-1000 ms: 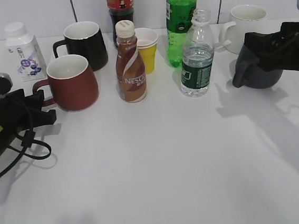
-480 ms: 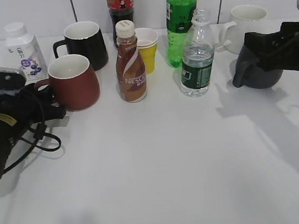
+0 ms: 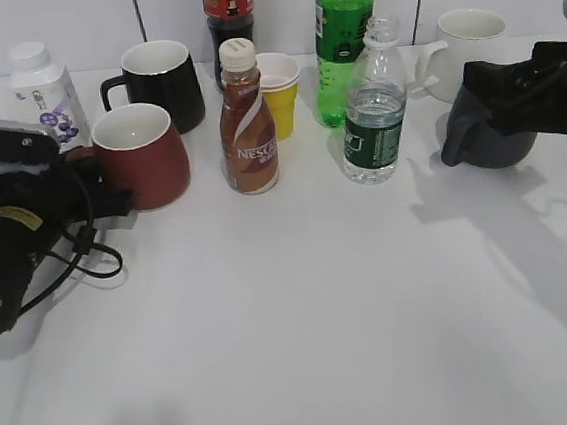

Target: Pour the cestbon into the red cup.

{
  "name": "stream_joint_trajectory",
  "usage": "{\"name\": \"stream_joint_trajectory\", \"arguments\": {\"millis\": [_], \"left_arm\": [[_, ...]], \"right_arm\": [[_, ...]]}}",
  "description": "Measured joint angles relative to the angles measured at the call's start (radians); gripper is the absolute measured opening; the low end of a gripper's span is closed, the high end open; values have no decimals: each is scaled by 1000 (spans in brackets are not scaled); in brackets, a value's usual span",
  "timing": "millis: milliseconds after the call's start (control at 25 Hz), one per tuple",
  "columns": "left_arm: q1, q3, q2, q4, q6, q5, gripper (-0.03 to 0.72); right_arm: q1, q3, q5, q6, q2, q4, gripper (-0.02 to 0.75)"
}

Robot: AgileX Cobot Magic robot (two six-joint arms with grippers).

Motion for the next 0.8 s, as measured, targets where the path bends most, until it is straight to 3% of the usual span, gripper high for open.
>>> {"name": "stream_joint_trajectory", "arguments": {"millis": [80, 240, 320, 480, 800], "left_arm": [[0, -7, 3, 4, 3, 4, 92], [3, -11, 8, 8, 7, -12, 94], [3, -11, 8, 8, 8, -14, 92], [3, 9, 6, 8, 8, -32, 92], [3, 113, -80, 0, 12, -18, 91]], "right_arm": [[0, 0, 0, 0, 0, 0, 587], [0, 0, -2, 0, 4, -25, 587], [0, 0, -11, 7, 21, -98, 587], [0, -1, -108, 65, 90, -251, 587], [0, -8, -309, 87, 261, -374, 627]]}}
